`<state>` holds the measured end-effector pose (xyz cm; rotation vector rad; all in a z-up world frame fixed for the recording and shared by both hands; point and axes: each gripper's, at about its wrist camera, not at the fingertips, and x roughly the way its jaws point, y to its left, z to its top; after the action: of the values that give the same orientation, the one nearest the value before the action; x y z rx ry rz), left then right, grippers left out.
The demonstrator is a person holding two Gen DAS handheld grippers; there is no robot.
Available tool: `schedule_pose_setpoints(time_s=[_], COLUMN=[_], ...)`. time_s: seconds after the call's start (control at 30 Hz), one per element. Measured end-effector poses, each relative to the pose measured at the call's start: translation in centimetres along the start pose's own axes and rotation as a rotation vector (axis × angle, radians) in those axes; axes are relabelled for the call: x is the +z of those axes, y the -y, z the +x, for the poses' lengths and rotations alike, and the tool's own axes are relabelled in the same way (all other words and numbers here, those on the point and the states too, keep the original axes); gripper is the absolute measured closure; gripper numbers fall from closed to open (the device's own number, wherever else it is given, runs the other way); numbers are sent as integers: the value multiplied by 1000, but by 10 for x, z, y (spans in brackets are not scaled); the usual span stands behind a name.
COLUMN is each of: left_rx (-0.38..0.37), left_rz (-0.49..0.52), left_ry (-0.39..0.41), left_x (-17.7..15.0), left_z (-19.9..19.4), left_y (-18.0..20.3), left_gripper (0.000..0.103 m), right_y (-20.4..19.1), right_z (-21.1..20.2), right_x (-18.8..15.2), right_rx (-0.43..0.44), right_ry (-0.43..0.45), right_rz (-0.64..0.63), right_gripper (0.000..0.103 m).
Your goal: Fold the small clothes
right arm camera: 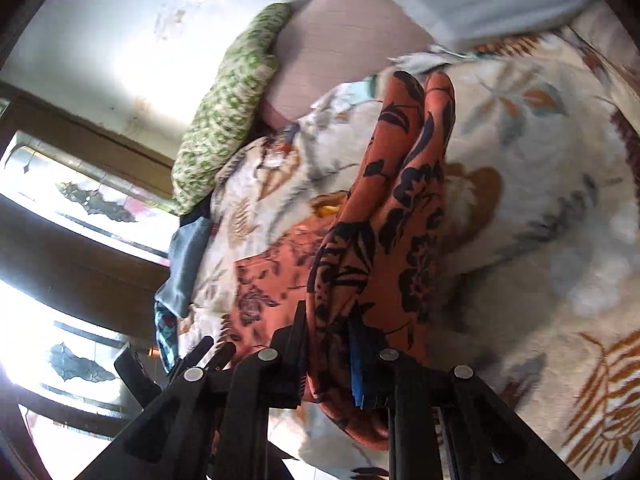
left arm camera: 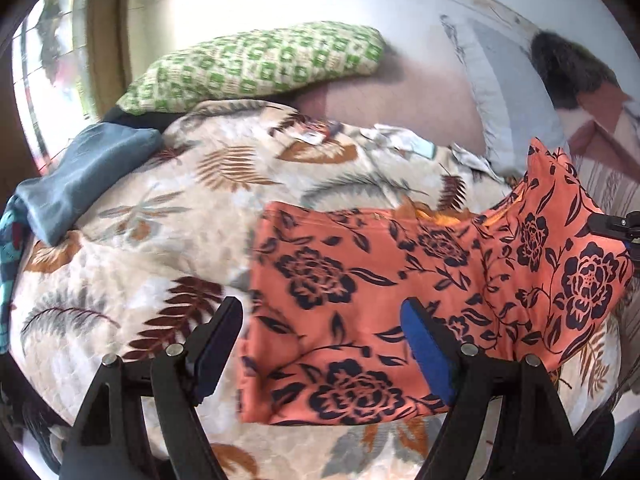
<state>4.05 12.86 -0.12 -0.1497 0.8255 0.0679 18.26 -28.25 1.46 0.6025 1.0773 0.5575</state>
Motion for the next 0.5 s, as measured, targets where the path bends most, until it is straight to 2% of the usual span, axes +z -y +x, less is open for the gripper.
schedule_pose_setpoints(time_s=[0.1, 0.2, 0.3, 0.37, 0.4, 0.43, 0.47, 0.5], left_rx=[50, 114, 148, 159, 152, 141, 129, 116], left_rz=[-94, -170, -237, -262, -268, -268, -263, -255], left_ry=[29, 40, 13, -23, -32, -28, -18, -7], left_x=[-7, -24, -40, -47, -50, -50, -50, -49], left_z=[-27, -47, -48, -43, -42, -42, -44, -44], left_y=[-56, -104, -136, -148, -151, -151, -150, -147], left_gripper=[21, 21, 21, 21, 21, 21, 21, 21], right_y=[-70, -125, -156, -160, -153, -145, -143, -144], right_z=[36, 90, 168, 231, 265, 291, 294, 283], right_x=[-7, -27, -57, -74, -86, -98, -104, -105], right_rx=[89, 156, 152, 105, 58, 16, 25, 75], right_ry=[-37, -115, -231, -340, -424, -496, -467, -419], right_rz=[-86, -137, -158, -149, -124, -94, -81, -65], right_gripper=[85, 85, 84, 76, 61, 60, 58, 42])
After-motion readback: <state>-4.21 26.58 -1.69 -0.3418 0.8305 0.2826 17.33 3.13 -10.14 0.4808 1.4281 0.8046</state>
